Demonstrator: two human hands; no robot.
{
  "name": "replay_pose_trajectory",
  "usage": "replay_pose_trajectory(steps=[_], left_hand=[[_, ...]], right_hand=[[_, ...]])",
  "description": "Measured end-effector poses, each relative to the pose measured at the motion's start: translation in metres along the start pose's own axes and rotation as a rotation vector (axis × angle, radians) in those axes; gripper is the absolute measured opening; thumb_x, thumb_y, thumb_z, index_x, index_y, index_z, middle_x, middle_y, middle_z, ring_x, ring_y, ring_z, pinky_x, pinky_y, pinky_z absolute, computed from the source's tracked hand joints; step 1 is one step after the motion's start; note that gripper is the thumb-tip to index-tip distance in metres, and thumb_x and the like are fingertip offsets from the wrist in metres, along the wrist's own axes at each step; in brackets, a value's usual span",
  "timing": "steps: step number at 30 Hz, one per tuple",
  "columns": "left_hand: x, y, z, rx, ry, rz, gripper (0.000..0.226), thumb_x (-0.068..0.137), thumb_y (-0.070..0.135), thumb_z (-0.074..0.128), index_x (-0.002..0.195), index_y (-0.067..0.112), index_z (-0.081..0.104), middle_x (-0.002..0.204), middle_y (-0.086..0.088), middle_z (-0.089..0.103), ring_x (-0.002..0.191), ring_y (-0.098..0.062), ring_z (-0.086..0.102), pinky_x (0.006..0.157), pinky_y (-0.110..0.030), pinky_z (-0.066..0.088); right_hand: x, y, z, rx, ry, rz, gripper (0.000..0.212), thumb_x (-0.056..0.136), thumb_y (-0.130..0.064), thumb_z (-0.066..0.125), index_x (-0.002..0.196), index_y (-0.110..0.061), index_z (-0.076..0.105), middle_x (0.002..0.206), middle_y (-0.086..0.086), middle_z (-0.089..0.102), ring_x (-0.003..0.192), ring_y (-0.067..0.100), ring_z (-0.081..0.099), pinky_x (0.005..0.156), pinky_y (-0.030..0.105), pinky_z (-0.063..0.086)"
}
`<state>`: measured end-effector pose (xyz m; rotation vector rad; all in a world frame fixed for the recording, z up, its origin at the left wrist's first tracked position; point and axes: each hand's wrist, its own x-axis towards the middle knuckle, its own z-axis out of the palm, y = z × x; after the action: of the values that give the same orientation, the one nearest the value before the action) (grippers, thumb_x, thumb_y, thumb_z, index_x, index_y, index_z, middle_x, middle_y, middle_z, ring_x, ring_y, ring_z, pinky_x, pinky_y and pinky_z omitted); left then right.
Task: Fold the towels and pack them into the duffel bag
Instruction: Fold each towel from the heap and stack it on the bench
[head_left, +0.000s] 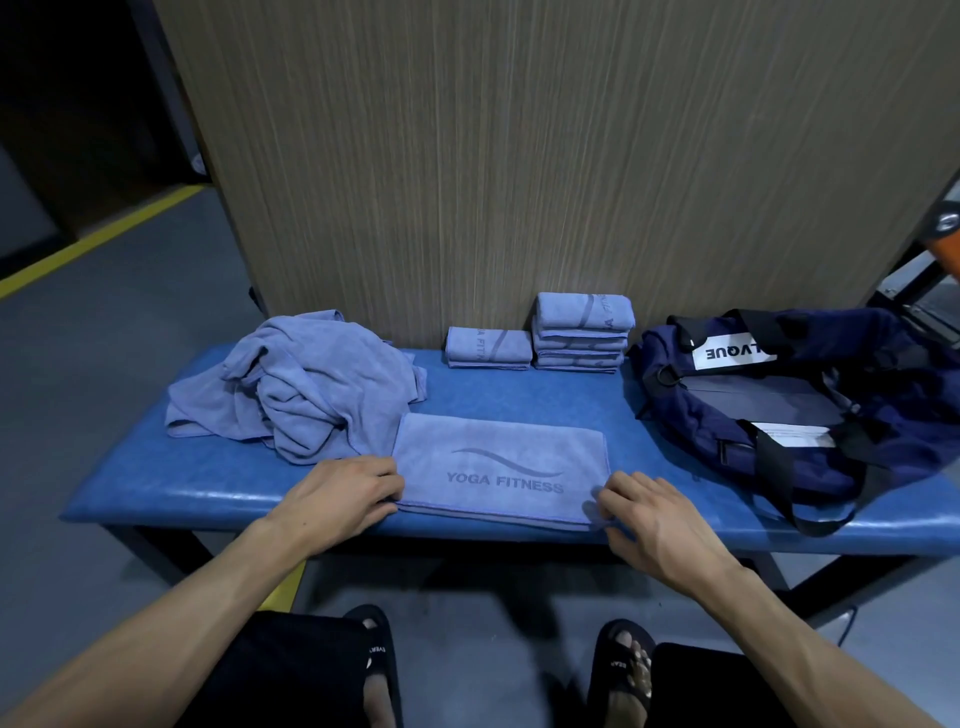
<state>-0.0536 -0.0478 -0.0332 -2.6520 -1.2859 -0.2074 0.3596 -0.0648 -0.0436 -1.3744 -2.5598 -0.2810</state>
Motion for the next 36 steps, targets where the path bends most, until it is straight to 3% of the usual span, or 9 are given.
replay_pose_trajectory(steps=[4,8,12,20,27,32,36], left_hand=[[-0.001,-0.001,0.000,0.032,0.039,-0.006,0.016,0.079,0.033,0.077,0.080,0.029,0.061,0.081,0.012,0.058,0.068,-0.012,0.062,0.045,-0.025,0.041],[0.001,0.001,-0.001,0.054,0.084,-0.035,0.006,0.079,0.031,0.055,0.078,0.028,0.060,0.076,0.009,0.058,0.064,-0.015,0.061,0.041,-0.025,0.039],[-0.001,0.000,0.005,0.010,0.055,-0.030,0.016,0.074,0.021,0.069,0.084,0.028,0.058,0.083,0.010,0.057,0.071,-0.015,0.060,0.045,-0.028,0.044],[-0.002,-0.003,0.006,-0.026,0.028,-0.057,0.015,0.079,0.023,0.068,0.088,0.030,0.058,0.088,0.012,0.057,0.077,-0.011,0.060,0.050,-0.027,0.038],[-0.002,-0.003,0.005,-0.040,-0.002,-0.080,0.014,0.081,0.024,0.068,0.091,0.031,0.061,0.090,0.014,0.058,0.078,-0.009,0.061,0.050,-0.026,0.039],[-0.001,-0.001,0.003,-0.045,-0.023,-0.089,0.016,0.079,0.024,0.070,0.091,0.031,0.062,0.090,0.014,0.059,0.077,-0.009,0.062,0.050,-0.024,0.035],[-0.001,-0.002,0.004,-0.043,-0.026,-0.094,0.014,0.080,0.024,0.067,0.090,0.030,0.060,0.089,0.012,0.058,0.077,-0.012,0.062,0.050,-0.026,0.036]], right_hand=[[-0.003,0.000,-0.001,-0.010,0.022,-0.008,0.027,0.064,-0.016,0.074,0.079,-0.021,0.052,0.083,-0.005,0.053,0.071,0.022,0.053,0.057,0.033,0.039],[-0.004,0.001,-0.004,-0.010,0.069,0.007,0.028,0.067,-0.015,0.076,0.079,-0.020,0.051,0.082,-0.003,0.052,0.070,0.023,0.051,0.058,0.034,0.040],[-0.007,-0.001,0.002,-0.016,0.039,-0.050,0.028,0.075,-0.027,0.077,0.082,-0.022,0.051,0.089,-0.005,0.053,0.075,0.021,0.051,0.061,0.033,0.040],[-0.008,0.004,-0.005,0.175,0.054,0.039,0.020,0.090,-0.033,0.069,0.082,-0.023,0.053,0.089,-0.008,0.054,0.078,0.022,0.054,0.065,0.038,0.048],[-0.005,0.005,-0.011,0.170,0.090,0.054,0.018,0.087,-0.030,0.072,0.083,-0.023,0.055,0.084,-0.007,0.056,0.076,0.022,0.055,0.064,0.037,0.049],[-0.007,-0.001,-0.009,0.041,0.051,-0.117,0.018,0.083,-0.032,0.067,0.079,-0.022,0.052,0.085,-0.004,0.052,0.075,0.024,0.053,0.060,0.037,0.045],[-0.008,-0.011,-0.002,-0.136,-0.069,-0.152,0.040,0.068,-0.047,0.075,0.087,-0.022,0.050,0.092,-0.004,0.051,0.077,0.022,0.052,0.063,0.036,0.043]])
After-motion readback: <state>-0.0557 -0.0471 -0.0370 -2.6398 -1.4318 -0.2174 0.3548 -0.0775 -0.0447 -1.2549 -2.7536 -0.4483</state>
